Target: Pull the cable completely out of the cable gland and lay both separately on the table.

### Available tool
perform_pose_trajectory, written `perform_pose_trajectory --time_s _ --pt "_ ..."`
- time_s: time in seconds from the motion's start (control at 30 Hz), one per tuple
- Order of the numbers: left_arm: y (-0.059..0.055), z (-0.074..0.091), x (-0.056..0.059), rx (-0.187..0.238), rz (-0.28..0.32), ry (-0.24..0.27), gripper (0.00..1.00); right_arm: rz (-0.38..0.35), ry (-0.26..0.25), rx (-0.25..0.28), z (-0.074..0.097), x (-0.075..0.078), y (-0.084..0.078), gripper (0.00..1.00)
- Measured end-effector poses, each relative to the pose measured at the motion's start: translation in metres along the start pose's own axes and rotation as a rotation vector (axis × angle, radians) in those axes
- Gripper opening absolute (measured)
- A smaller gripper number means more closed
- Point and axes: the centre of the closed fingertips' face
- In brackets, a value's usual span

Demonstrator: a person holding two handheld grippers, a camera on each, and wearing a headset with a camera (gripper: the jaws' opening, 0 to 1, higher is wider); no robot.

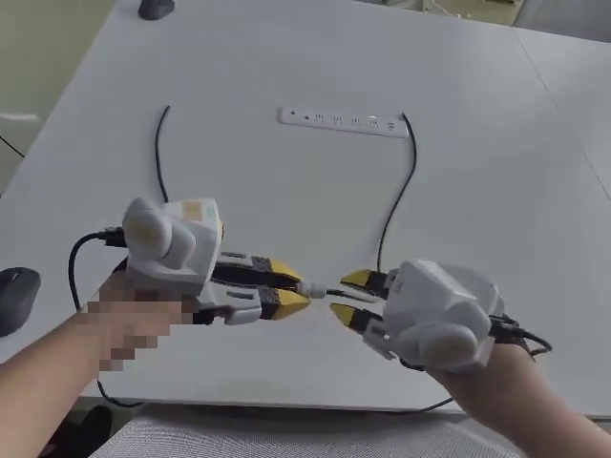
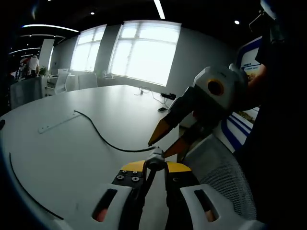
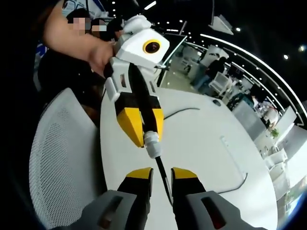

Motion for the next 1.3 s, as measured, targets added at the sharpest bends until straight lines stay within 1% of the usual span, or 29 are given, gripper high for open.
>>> perform_pose_trajectory --time_s 0.07,0.2,0.43,0.6,0.67,0.77,0.83,1.0,1.1,1.3 --pt "0.000 -0.001 -0.001 -0.004 0.004 0.003 0.15 -0.001 -0.005 0.007 0.000 0.001 0.002 0.08" --pt "0.002 -0.003 -0.002 0.005 0.021 0.005 0.15 0.017 -0.009 0.003 0.000 0.002 0.002 0.04" --pt "0.005 -0.005 -0.002 0.009 0.028 0.006 0.15 0.027 -0.017 0.015 0.002 0.006 0.001 0.01" --pt "0.005 -0.008 -0.001 0.013 0.012 0.014 0.14 0.002 -0.011 0.015 0.003 0.007 -0.002 0.00" --pt "0.006 -0.008 0.000 0.011 0.017 0.016 0.15 -0.007 -0.007 0.016 0.003 0.007 -0.002 0.00" --pt "0.006 -0.010 -0.001 0.015 0.016 0.022 0.14 -0.017 -0.013 0.020 0.004 0.009 -0.004 0.00" --pt "0.006 -0.012 -0.001 0.011 0.012 0.028 0.14 -0.033 -0.014 0.022 0.003 0.010 -0.006 0.00" --pt "0.009 -0.015 -0.002 0.015 0.011 0.039 0.14 -0.072 -0.025 0.032 0.005 0.015 -0.008 0.00" --pt "0.010 -0.016 -0.004 0.018 0.015 0.046 0.14 -0.080 -0.031 0.037 0.005 0.017 -0.008 0.00" --pt "0.010 -0.017 -0.005 0.014 0.018 0.054 0.14 -0.120 -0.039 0.050 0.005 0.020 -0.011 0.00"
Point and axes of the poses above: the centre of the closed fingertips' face, and the gripper's own axes: z roughly backward along the fingers, x roughly to its right, y roughly out of its top, and after that the axes turned 6 degrees about y, right-handed
